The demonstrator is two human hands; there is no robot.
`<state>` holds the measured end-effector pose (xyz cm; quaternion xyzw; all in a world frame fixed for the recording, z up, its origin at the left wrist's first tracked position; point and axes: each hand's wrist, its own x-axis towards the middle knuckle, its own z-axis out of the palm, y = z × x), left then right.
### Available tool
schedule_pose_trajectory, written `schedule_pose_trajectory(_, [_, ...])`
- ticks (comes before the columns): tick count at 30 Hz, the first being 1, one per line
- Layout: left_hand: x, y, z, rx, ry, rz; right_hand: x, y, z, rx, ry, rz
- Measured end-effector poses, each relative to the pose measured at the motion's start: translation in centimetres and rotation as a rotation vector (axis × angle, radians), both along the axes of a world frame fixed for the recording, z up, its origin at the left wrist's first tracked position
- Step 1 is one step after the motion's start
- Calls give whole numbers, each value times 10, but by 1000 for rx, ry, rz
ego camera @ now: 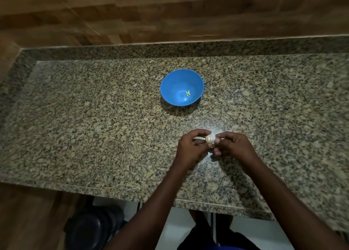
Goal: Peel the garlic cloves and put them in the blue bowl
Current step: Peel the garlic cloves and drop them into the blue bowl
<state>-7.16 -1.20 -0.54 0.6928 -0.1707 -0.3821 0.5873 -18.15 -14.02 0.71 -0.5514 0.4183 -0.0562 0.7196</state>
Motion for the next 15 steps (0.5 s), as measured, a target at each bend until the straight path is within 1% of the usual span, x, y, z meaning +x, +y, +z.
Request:
schedule_pose_trajectory(2, [-5,-3,5,-8,-5,2,-5,-1,4,3,-11,-10])
schedule_pose_trajectory(3, [-6,-4,7,-10,-37,-2,-7,-3,5,-2,-6,-17])
schedule_pose_trajectory(7, [-11,-9,4,-3,-310,-78,-10,-9,7,8,27,-6])
schedule_pose_trajectory(11, [-14,-13,5,26,-376,-108,-7,-15,10,98,76,-15])
schedule_pose_trajectory(15, [-15,-14,3,57,-463,-104,1,-16,4,59,158,-64])
